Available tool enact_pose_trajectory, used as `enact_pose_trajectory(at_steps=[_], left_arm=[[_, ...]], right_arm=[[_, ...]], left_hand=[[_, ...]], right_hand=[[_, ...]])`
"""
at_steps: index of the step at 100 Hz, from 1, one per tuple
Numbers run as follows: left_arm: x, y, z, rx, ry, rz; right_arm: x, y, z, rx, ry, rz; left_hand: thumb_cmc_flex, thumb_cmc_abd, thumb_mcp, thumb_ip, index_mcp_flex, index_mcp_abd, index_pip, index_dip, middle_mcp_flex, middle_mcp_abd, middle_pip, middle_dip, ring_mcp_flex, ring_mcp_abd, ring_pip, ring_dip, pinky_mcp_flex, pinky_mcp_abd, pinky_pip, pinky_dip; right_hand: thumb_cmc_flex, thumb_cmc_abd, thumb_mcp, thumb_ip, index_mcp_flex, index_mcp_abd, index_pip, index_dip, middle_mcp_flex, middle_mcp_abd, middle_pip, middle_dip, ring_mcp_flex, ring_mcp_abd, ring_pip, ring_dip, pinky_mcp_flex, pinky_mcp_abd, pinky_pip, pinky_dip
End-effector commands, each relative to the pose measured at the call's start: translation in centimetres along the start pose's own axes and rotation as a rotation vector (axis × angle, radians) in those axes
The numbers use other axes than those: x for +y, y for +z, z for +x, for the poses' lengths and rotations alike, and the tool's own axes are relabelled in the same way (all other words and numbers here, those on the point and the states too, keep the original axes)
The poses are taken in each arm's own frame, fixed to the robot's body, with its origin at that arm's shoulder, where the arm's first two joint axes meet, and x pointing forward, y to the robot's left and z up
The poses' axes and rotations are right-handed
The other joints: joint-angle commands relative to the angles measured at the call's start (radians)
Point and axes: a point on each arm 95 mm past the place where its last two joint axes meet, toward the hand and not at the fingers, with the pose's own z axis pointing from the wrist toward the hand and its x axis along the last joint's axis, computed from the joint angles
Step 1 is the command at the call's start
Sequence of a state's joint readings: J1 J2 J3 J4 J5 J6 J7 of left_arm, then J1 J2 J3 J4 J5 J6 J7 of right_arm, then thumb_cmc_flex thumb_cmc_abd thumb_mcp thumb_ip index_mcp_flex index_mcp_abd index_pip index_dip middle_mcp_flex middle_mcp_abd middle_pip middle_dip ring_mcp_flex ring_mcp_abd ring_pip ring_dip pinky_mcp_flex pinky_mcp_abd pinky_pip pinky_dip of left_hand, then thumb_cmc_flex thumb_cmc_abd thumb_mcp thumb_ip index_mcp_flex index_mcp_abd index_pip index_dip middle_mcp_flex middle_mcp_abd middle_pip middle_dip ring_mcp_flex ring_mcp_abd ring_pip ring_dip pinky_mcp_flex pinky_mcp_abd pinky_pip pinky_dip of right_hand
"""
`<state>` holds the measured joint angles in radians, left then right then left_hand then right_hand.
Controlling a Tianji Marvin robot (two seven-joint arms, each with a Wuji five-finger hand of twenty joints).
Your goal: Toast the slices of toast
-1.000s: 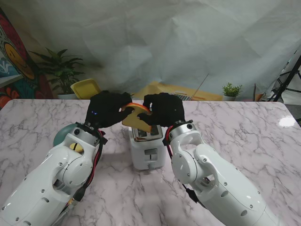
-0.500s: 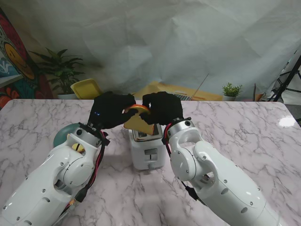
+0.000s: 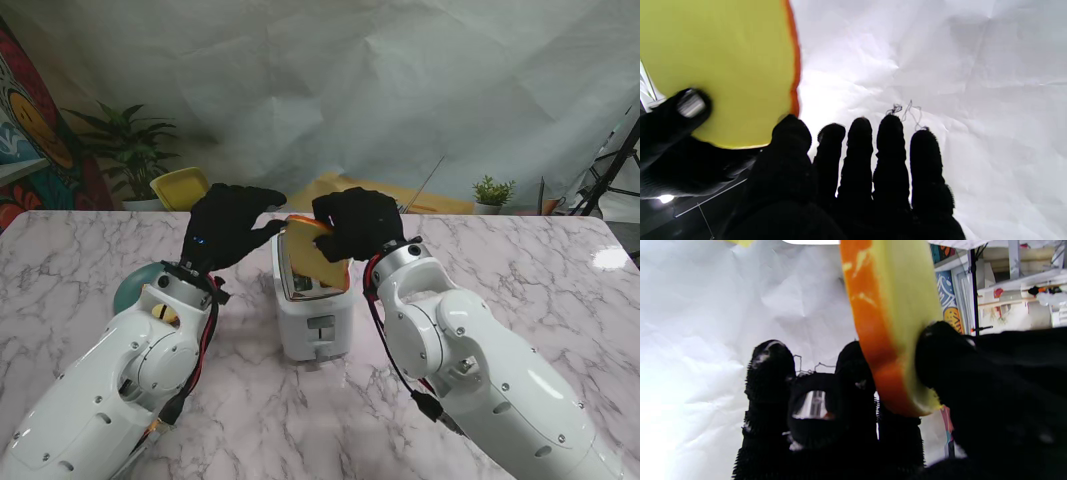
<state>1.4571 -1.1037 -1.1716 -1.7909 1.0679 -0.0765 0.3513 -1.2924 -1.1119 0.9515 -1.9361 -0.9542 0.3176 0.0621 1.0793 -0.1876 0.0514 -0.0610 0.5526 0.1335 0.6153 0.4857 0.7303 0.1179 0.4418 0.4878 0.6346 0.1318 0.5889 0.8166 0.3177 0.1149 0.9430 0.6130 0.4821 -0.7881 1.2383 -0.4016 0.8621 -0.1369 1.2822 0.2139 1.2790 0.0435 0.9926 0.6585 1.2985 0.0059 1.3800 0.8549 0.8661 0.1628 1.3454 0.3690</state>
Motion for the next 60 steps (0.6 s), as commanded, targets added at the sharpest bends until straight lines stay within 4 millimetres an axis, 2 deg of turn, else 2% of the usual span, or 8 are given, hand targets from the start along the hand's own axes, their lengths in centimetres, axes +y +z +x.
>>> enact_pose_trajectory(at_steps=[1,23,37,49,60], left_arm=[[0.4,0.0,-0.8,-0.023,0.005,-0.018],[1.2,-0.4,-2.2,-0.065,-0.034,0.044],[1.6,-1.3,-2.8,-0.081,-0.036,0.033],[2.5,-2.8,-3.0,-0.089,-0.027,0.0],[3.9,-4.4,-2.9,-0.108,-0.044,-0.03]], right_arm=[[0.3,-0.1,-0.3,-0.016,0.009,-0.013],[0.9,-0.1,-0.9,-0.048,0.016,-0.038],[1.3,0.1,-1.3,-0.095,0.041,-0.074],[1.7,0.3,-1.5,-0.15,0.068,-0.115],[1.8,0.5,-1.5,-0.193,0.087,-0.144]], left_hand=[[-0.018,0.079,-0.036,0.032,-0.059,0.052,-0.09,-0.004,-0.088,0.029,-0.041,-0.04,-0.075,0.017,-0.05,-0.042,-0.055,-0.004,-0.05,-0.029],[-0.094,0.174,-0.071,0.03,-0.189,0.138,-0.286,-0.052,-0.36,0.099,-0.147,-0.103,-0.328,0.063,-0.152,-0.163,-0.229,0.004,-0.17,-0.091],[-0.119,0.221,-0.078,0.025,-0.208,0.128,-0.355,-0.045,-0.446,0.083,-0.177,-0.115,-0.404,0.072,-0.201,-0.241,-0.28,-0.004,-0.239,-0.119],[-0.113,0.265,-0.083,0.023,-0.228,0.132,-0.396,-0.038,-0.519,0.07,-0.203,-0.128,-0.447,0.056,-0.238,-0.291,-0.306,-0.023,-0.308,-0.151],[-0.11,0.294,-0.085,0.026,-0.263,0.137,-0.435,-0.039,-0.555,0.063,-0.231,-0.146,-0.498,0.046,-0.272,-0.333,-0.339,-0.053,-0.369,-0.194]], right_hand=[[0.018,-0.02,0.183,0.013,0.012,-0.105,0.101,-0.011,0.073,0.058,0.067,0.012,0.021,-0.087,0.066,0.021,0.025,-0.032,0.019,0.014],[0.013,-0.077,0.236,-0.005,0.039,-0.09,0.111,-0.03,0.117,0.063,0.05,0.004,0.021,-0.096,0.085,0.029,0.06,-0.035,0.021,0.008],[0.02,-0.097,0.227,-0.008,0.051,-0.066,0.104,-0.044,0.133,0.066,0.031,-0.005,0.021,-0.093,0.073,0.022,0.076,-0.035,0.019,0.003],[0.031,-0.111,0.208,-0.006,0.063,-0.035,0.093,-0.06,0.146,0.073,0.015,-0.013,0.022,-0.099,0.065,0.014,0.086,-0.031,0.021,-0.001],[0.058,-0.114,0.144,0.008,0.079,0.02,0.071,-0.08,0.16,0.085,-0.007,-0.03,0.022,-0.09,0.048,-0.003,0.098,-0.031,0.026,-0.01]])
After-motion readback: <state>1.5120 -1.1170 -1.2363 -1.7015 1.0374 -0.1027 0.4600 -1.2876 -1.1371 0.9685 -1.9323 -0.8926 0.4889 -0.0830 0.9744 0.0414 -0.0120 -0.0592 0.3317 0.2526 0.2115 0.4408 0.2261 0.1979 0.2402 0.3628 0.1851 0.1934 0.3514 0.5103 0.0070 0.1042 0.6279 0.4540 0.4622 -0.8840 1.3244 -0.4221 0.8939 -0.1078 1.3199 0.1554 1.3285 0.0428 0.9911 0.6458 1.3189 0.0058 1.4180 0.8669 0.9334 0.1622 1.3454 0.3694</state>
